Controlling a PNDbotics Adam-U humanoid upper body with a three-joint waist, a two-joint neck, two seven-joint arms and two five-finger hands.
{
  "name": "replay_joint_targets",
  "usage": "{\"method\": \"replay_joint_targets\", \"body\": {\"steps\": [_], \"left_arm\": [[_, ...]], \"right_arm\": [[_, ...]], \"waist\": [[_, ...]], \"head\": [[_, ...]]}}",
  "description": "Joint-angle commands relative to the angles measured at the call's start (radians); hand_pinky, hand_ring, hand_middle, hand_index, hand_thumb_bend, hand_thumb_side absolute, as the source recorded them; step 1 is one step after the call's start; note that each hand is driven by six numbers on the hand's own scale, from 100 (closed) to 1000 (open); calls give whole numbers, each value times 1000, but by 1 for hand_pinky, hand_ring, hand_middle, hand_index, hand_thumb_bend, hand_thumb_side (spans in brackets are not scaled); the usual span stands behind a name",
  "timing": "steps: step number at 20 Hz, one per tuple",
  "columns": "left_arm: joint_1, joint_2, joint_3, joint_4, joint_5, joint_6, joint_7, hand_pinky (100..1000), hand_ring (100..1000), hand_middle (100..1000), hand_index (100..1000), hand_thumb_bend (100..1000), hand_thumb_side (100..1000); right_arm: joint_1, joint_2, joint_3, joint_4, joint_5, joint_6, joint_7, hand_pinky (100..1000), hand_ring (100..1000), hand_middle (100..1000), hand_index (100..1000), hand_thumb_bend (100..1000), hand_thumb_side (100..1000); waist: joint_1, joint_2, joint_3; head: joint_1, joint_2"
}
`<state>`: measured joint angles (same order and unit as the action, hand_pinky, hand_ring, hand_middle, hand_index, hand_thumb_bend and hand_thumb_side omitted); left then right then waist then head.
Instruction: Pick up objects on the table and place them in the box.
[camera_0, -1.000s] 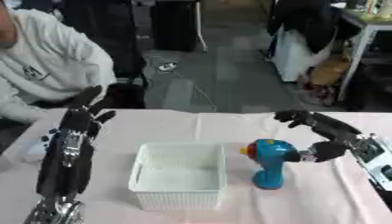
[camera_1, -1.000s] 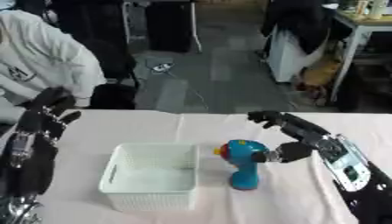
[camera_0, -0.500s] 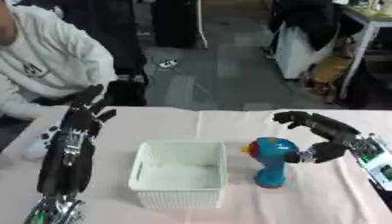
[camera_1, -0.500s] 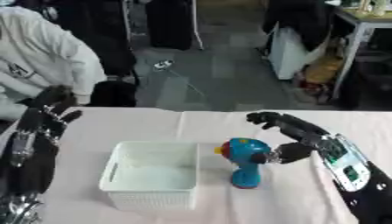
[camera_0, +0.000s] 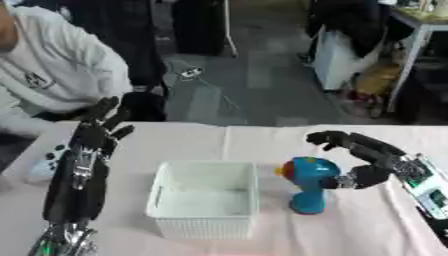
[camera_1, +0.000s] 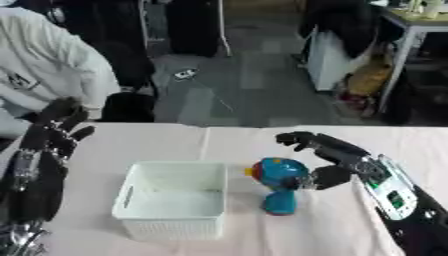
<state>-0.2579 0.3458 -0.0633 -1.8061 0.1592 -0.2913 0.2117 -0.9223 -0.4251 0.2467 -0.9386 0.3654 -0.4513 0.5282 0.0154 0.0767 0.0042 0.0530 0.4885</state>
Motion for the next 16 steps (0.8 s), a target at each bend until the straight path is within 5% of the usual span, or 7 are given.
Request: {"method": "replay_joint_targets", "body": {"steps": [1, 16], "left_arm": [[-14, 29, 4, -26, 1, 1, -2, 858, 913, 959, 980, 290, 853], [-16, 29, 4, -28, 2, 1, -2, 858, 913, 959, 979, 292, 851]], "right_arm": [[-15, -8, 0, -19, -8, -1, 9, 865, 925, 915, 1000, 724, 746], [-9, 15, 13, -16, -11, -3, 37, 865, 927, 913, 1000, 706, 756]], "waist": [[-2, -14, -1], [-3, -15, 0]], "head": [[-9, -12], [-9, -11]]}}
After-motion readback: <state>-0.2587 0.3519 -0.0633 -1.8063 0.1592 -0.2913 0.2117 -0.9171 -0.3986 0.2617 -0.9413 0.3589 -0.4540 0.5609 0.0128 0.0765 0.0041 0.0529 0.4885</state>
